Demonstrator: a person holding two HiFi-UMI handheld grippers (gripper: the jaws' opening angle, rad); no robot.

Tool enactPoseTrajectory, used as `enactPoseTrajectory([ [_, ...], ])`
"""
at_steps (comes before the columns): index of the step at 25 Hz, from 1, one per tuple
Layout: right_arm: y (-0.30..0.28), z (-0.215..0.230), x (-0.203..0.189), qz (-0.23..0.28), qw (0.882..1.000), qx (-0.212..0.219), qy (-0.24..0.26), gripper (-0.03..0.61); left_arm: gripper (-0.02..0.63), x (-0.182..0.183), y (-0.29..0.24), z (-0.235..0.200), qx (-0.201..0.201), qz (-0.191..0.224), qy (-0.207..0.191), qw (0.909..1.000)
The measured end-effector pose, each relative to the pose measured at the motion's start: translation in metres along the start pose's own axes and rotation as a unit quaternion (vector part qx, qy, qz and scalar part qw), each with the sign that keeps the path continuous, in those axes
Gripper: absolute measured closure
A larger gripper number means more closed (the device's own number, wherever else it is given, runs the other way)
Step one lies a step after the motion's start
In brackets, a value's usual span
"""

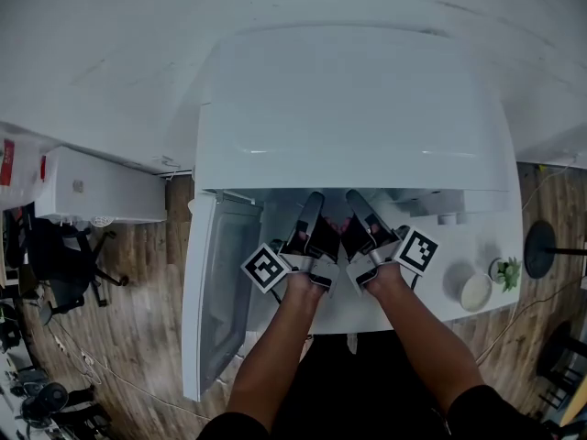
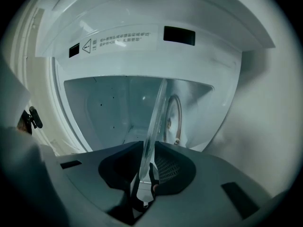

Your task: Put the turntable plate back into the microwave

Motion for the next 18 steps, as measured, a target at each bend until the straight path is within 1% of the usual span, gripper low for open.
enactPoseTrajectory([
  [2, -0.003, 0.001, 0.002, 0.004, 1.0, 0.004, -0.009, 0.496, 0.529, 0.001, -0.007, -0.001, 0.001, 0.001, -0.004, 1.0],
  [3, -0.002, 0.001, 0.003, 0.003, 1.0, 0.004, -0.008, 0.484, 0.526, 0.002, -0.009, -0.002, 0.003, 0.001, -0.006, 1.0],
  [8, -0.004, 0.003, 0.006, -0.007, 1.0, -0.008, 0.006, 0.496, 0.525, 0.008, -0.018, -0.007, 0.013, 0.002, -0.012, 0.9998],
  [10, -0.006, 0.005, 0.008, -0.002, 1.0, -0.018, -0.002, 0.497, 0.526, 0.008, -0.02, -0.009, 0.017, 0.0, -0.013, 0.9998],
  [11, -0.006, 0.007, 0.009, 0.002, 1.0, -0.022, -0.014, 0.494, 0.526, 0.008, -0.021, -0.009, 0.021, -0.004, -0.02, 0.9996],
  [13, -0.006, 0.011, 0.01, 0.014, 0.999, -0.03, -0.042, 0.502, 0.526, 0.008, -0.023, -0.009, 0.035, -0.014, -0.043, 0.9984],
  [15, -0.006, 0.012, 0.011, 0.026, 0.997, -0.036, -0.057, 0.508, 0.523, 0.007, -0.024, -0.009, 0.055, -0.03, -0.068, 0.9957],
  [16, -0.005, 0.012, 0.011, 0.032, 0.997, -0.04, -0.06, 0.509, 0.52, 0.007, -0.023, -0.009, 0.07, -0.044, -0.087, 0.9927],
  [17, -0.005, 0.013, 0.011, 0.038, 0.996, -0.046, -0.06, 0.511, 0.512, 0.007, -0.02, -0.01, 0.088, -0.063, -0.113, 0.9876],
  [18, -0.004, 0.014, 0.011, 0.044, 0.996, -0.053, -0.06, 0.512, 0.506, 0.007, -0.018, -0.01, 0.107, -0.083, -0.143, 0.9804],
])
Point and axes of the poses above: the fingertips, and each gripper's own axes: y backward along the fingers, z to its right, x out of its top, the point moved 7 cm from there along y, backward along the fingers, and after that the axes turned 2 degrees about -z, right-handed, at the moved point
